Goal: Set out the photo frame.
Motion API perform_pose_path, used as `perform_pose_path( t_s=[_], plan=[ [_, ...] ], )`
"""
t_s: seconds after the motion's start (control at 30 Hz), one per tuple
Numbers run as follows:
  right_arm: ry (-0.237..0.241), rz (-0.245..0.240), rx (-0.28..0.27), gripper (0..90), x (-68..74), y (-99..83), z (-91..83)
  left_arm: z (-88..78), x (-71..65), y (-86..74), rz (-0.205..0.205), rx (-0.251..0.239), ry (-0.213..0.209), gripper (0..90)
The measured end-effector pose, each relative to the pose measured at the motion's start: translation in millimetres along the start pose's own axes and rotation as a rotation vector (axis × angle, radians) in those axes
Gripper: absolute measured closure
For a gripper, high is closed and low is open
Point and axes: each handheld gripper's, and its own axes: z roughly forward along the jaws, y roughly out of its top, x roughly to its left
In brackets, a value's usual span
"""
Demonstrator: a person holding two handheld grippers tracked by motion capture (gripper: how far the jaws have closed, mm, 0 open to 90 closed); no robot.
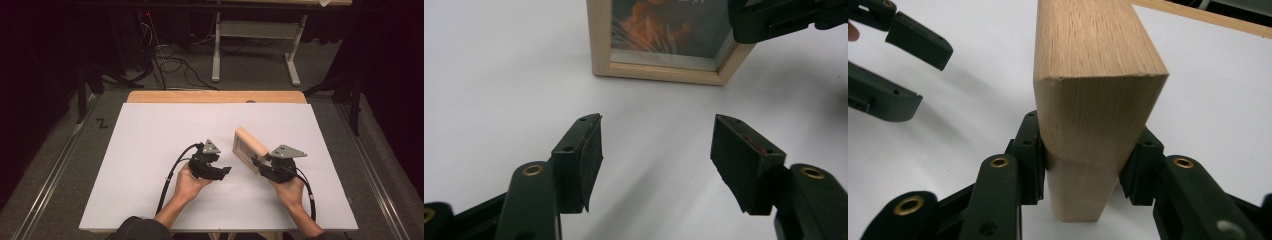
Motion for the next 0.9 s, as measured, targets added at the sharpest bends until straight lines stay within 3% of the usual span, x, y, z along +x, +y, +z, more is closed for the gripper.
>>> perform_pose_path(
  t_s=[0.13,0.27,0.8,0.9],
  plan=[
    [0.011,-0.020,0.002,61.1,0.8,-0.2,-1.1,0.1,0.2,0.1,0.000,0.000,0.000,37.4],
    [0.053,-0.025,0.002,61.2,-2.0,-0.7,-2.6,0.9,1.0,0.3,-0.003,-0.005,0.000,37.3],
    [0.269,-0.017,0.023,61.3,-11.8,-0.7,-3.1,1.9,5.9,0.6,-0.013,-0.011,0.011,37.2],
    [0.310,0.002,0.029,61.2,-14.6,-1.2,-2.7,2.9,7.7,1.9,-0.017,-0.015,0.016,37.2]
  ],
)
